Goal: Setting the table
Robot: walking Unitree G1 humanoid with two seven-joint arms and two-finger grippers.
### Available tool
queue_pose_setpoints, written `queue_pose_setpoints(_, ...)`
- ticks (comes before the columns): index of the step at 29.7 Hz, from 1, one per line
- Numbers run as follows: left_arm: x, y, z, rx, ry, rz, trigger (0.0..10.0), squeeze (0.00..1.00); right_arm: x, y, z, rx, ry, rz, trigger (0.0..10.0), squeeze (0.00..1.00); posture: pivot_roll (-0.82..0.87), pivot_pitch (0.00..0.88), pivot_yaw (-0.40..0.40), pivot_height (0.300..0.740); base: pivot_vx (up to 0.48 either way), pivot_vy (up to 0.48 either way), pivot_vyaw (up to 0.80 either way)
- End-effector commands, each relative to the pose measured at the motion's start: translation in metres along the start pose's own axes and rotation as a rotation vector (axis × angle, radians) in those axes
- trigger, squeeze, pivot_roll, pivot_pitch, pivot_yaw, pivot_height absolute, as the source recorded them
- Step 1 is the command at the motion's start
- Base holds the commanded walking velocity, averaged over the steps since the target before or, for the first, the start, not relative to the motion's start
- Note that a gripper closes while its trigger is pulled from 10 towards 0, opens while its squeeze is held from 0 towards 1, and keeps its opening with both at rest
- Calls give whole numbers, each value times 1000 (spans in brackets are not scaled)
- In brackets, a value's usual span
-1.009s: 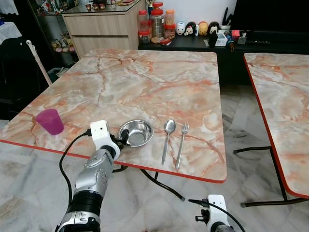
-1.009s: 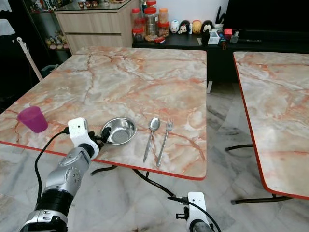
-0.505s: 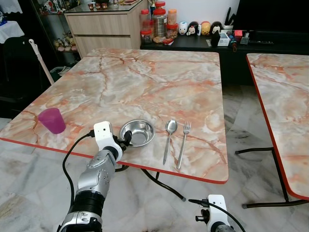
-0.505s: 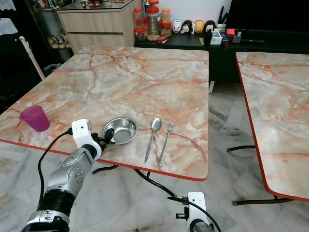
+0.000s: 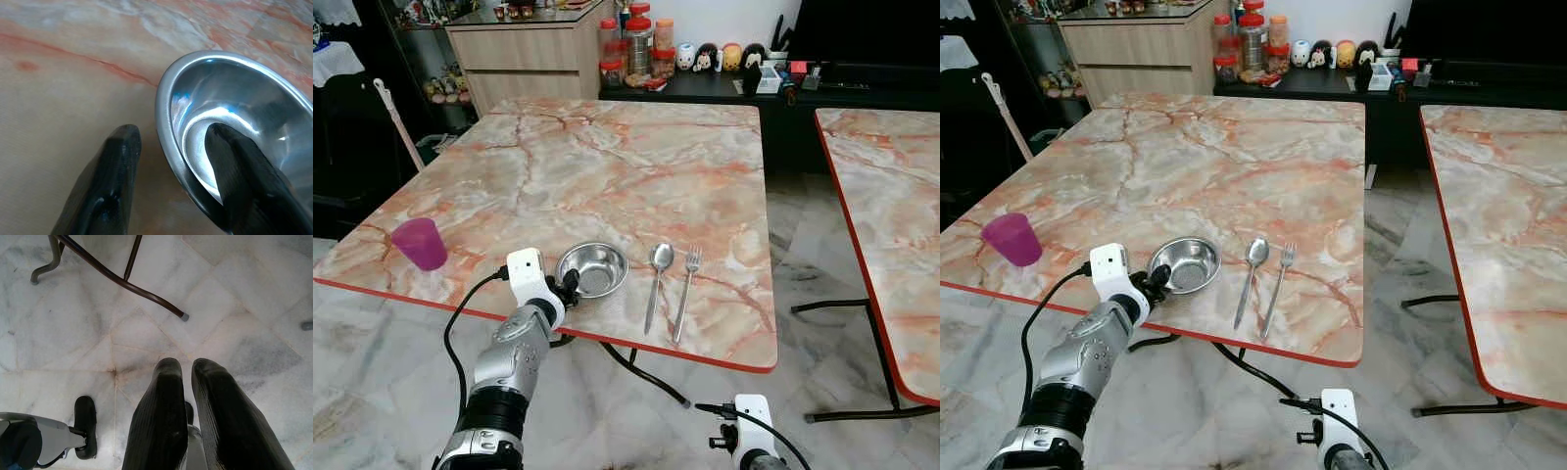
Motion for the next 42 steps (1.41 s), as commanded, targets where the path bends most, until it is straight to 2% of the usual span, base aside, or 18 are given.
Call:
queue_pose_setpoints(1, -1, -1, -1, 10, 13, -15, 9843, 0, 2, -1, -3, 11, 2, -1, 10000, 0, 19, 0, 47, 714, 0, 0, 0)
queue_pose_setpoints(2, -1, -1, -1, 11, 14, -13, 9294, 0, 2, -1, -3, 12, 3, -2, 10000, 0, 20, 0, 46, 714, 0, 0, 0)
queue_pose_setpoints(3, 0, -1, -2, 12, 13, -11, 5020, 0, 2, -1, -3, 12, 3, -2, 10000, 0, 20, 0, 46, 714, 0, 0, 0)
queue_pose_setpoints(5, 0, -1, -2, 13, 14, -9, 0, 0, 2, -1, -3, 13, 4, -2, 10000, 0, 21, 0, 45, 714, 0, 0, 0)
queue_pose_setpoints(33, 11, 0, -4, 13, 32, 22, 0, 0, 5, -2, -6, 19, 6, 2, 10000, 0, 33, 0, 45, 714, 0, 0, 0)
queue_pose_setpoints(36, 11, 0, 0, -1, 83, 37, 0, 0, 6, -2, -7, 24, 3, 6, 10000, 0, 31, 0, 45, 714, 0, 0, 0)
queue_pose_setpoints(39, 21, 0, 9, -52, 217, 102, 0, 0, 6, -2, -6, 25, 4, 6, 10000, 0, 33, 0, 44, 714, 0, 0, 0)
queue_pose_setpoints(42, 33, 3, 18, -114, 274, 175, 0, 0, 6, -2, -6, 28, 9, 4, 10000, 0, 33, 0, 44, 714, 0, 0, 0)
Point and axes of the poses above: a point about 5 cm out from each wrist's last joint towards the gripper, its own y axis pointing back from the gripper into the wrist, its own x axis along the axis of the wrist's last joint, z = x × y, the point moved 3 cm from there along -y, pointing out of the wrist towards the gripper, and after that the axes turned 6 degrees about y, right-handed, at the moved point
